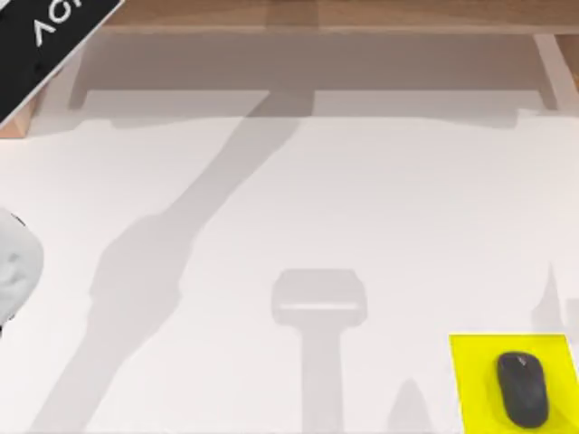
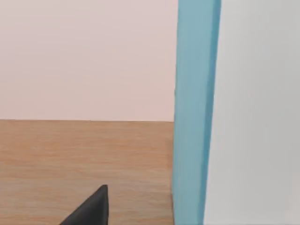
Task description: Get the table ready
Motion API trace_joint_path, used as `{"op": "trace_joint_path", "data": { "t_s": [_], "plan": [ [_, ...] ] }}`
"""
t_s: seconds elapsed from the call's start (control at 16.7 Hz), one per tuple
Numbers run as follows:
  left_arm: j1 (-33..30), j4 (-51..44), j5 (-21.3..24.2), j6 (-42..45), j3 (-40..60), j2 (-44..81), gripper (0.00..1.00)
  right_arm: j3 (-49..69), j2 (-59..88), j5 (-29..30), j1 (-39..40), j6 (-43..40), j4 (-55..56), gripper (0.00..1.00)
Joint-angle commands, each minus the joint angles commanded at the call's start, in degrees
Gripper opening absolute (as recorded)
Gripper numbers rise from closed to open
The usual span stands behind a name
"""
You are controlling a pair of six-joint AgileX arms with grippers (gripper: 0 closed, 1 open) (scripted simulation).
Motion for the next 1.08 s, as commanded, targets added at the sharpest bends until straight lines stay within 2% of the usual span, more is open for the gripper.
{"op": "trace_joint_path", "data": {
  "t_s": [0.18, 0.6, 0.9, 1.08],
  "plan": [
    [0.07, -0.90, 0.25, 0.00, 2.28, 1.25, 1.00, 0.00, 0.00, 0.00, 0.00, 0.00, 0.00, 1.00],
    [0.99, -6.21, 1.26, -0.11, 14.47, 8.09, 1.00, 0.00, 0.00, 0.00, 0.00, 0.00, 0.00, 1.00],
    [1.06, -6.59, 1.34, -0.13, 15.30, 8.58, 1.00, 0.00, 0.00, 0.00, 0.00, 0.00, 0.00, 1.00],
    [1.06, -6.59, 1.34, -0.13, 15.30, 8.58, 0.77, 0.00, 0.00, 0.00, 0.00, 0.00, 0.00, 1.00]
  ]
}}
